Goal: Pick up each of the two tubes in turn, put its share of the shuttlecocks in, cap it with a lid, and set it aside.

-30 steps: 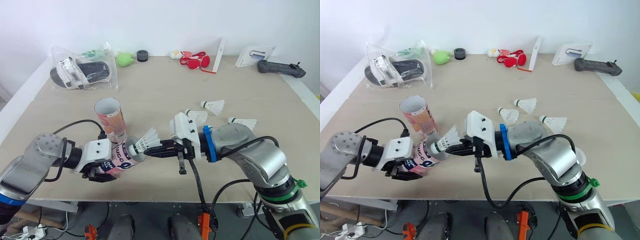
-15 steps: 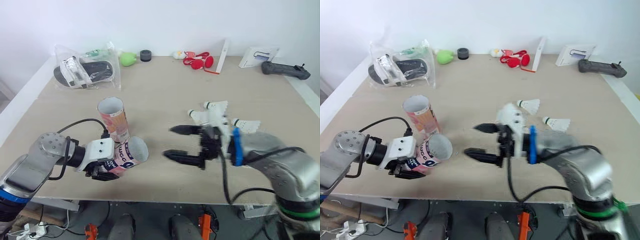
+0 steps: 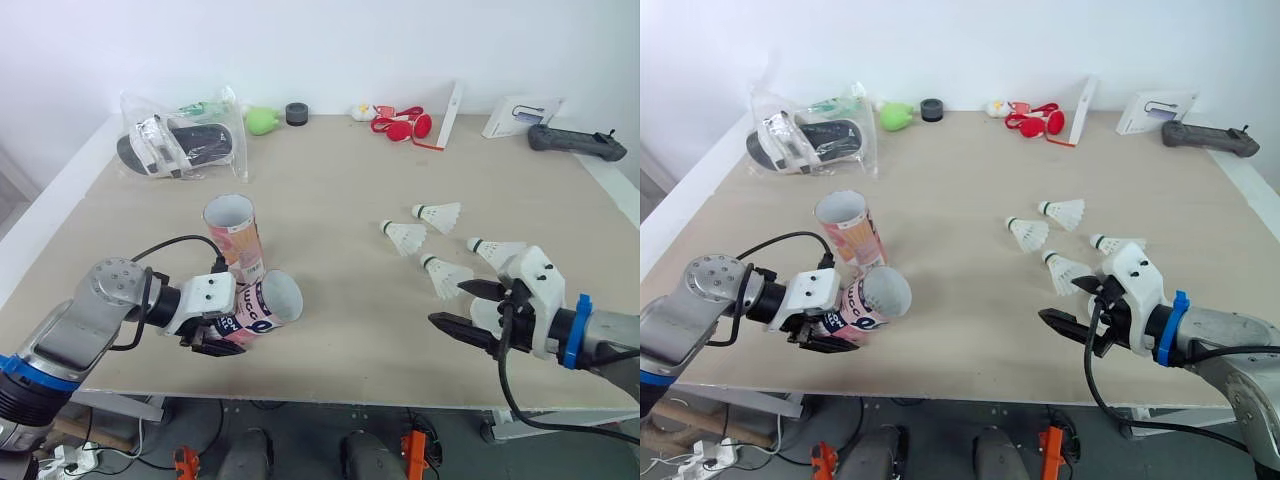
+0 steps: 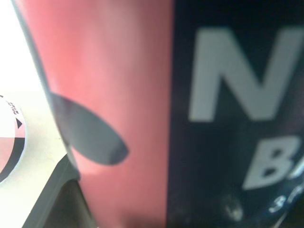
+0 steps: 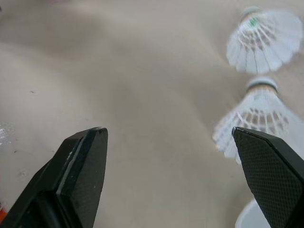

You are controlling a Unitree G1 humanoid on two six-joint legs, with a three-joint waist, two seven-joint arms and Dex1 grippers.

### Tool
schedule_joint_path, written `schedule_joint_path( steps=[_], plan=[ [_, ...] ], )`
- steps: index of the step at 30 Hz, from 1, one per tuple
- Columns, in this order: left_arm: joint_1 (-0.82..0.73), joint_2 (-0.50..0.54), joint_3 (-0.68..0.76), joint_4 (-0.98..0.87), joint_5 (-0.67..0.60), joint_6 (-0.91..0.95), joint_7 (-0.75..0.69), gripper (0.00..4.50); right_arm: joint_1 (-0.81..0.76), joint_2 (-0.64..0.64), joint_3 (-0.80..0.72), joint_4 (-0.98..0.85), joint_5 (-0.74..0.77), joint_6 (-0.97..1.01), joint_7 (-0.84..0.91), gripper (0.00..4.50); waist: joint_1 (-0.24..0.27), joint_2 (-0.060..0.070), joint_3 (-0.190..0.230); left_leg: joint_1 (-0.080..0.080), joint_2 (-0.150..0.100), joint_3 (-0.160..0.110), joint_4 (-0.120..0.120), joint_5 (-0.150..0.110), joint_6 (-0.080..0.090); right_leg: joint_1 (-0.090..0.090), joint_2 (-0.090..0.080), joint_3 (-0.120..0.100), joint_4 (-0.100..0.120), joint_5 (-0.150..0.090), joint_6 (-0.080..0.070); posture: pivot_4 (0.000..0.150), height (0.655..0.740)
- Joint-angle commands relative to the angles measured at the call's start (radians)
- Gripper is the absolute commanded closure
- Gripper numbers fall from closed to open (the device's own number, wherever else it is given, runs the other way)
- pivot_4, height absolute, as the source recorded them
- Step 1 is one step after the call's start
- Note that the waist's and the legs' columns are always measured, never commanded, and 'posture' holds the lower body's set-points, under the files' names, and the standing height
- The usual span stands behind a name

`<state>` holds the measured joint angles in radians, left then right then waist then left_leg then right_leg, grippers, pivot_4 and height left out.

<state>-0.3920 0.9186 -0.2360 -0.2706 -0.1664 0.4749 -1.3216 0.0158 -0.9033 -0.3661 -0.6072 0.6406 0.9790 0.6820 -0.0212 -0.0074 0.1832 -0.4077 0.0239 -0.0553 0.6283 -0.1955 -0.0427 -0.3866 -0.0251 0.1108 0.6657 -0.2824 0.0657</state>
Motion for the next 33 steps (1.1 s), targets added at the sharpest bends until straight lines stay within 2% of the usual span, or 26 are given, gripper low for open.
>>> schedule_joint_path(
  steps=[1, 13, 16, 28, 29, 31, 33],
  plan=[
    [0.016, -0.02, -0.069, 0.026, 0.028, -0.003, 0.004, 1.42, -0.025, 0.04, 0.039, 0.005, -0.022, -0.004, -0.061, 0.02, 0.0, 0.0, 0.0, 0.0, 0.0, 0.0, 0.0, 0.0, 0.0, 0.001, 0.0, 0.0, -0.001, 0.0, 0.0, 0.15, 0.74],
    [0.024, -0.029, -0.062, 0.066, 0.05, -0.042, 0.007, 1.42, -0.2, 0.13, 0.183, 0.236, -0.165, -0.072, -0.171, 0.02, 0.0, 0.001, -0.001, -0.002, -0.002, 0.0, 0.0, 0.0, 0.001, 0.006, -0.001, 0.0, -0.002, 0.0, 0.003, 0.15, 0.74],
    [0.029, -0.029, -0.061, 0.082, 0.055, -0.061, 0.008, 1.42, -0.227, 0.182, 0.184, 0.307, -0.174, -0.111, -0.173, 0.02, 0.0, 0.001, -0.001, -0.001, -0.002, 0.0, 0.0, 0.001, 0.001, 0.007, -0.001, 0.0, -0.002, 0.0, 0.003, 0.15, 0.74],
    [0.058, -0.018, -0.049, 0.07, 0.057, -0.075, 0.014, 1.42, -0.283, 0.255, 0.202, 0.463, -0.256, -0.245, -0.175, 0.02, -0.001, 0.005, -0.003, 0.0, -0.001, 0.0, -0.001, 0.002, 0.003, 0.008, 0.0, 0.0, -0.002, 0.001, 0.002, 0.15, 0.74],
    [0.058, -0.017, -0.049, 0.067, 0.056, -0.072, 0.014, 1.42, -0.285, 0.259, 0.202, 0.471, -0.259, -0.253, -0.175, 0.4, -0.001, 0.005, -0.003, 0.0, -0.001, 0.001, -0.001, 0.002, 0.003, 0.008, 0.0, 0.0, -0.002, 0.001, 0.002, 0.15, 0.74],
    [0.058, -0.017, -0.048, 0.063, 0.055, -0.069, 0.014, 1.42, -0.285, 0.262, 0.205, 0.482, -0.27, -0.261, -0.174, 0.76, -0.002, 0.005, -0.003, 0.0, -0.001, 0.001, -0.001, 0.002, 0.003, 0.008, 0.0, 0.0, -0.002, 0.001, 0.002, 0.15, 0.74],
    [0.053, -0.016, -0.047, 0.061, 0.053, -0.064, 0.014, 1.42, -0.28, 0.256, 0.211, 0.488, -0.289, -0.266, -0.178, 1.78, -0.002, 0.005, -0.003, 0.0, -0.001, 0.0, -0.001, 0.002, 0.003, 0.008, 0.0, 0.0, -0.002, 0.001, 0.002, 0.15, 0.74]
  ],
)
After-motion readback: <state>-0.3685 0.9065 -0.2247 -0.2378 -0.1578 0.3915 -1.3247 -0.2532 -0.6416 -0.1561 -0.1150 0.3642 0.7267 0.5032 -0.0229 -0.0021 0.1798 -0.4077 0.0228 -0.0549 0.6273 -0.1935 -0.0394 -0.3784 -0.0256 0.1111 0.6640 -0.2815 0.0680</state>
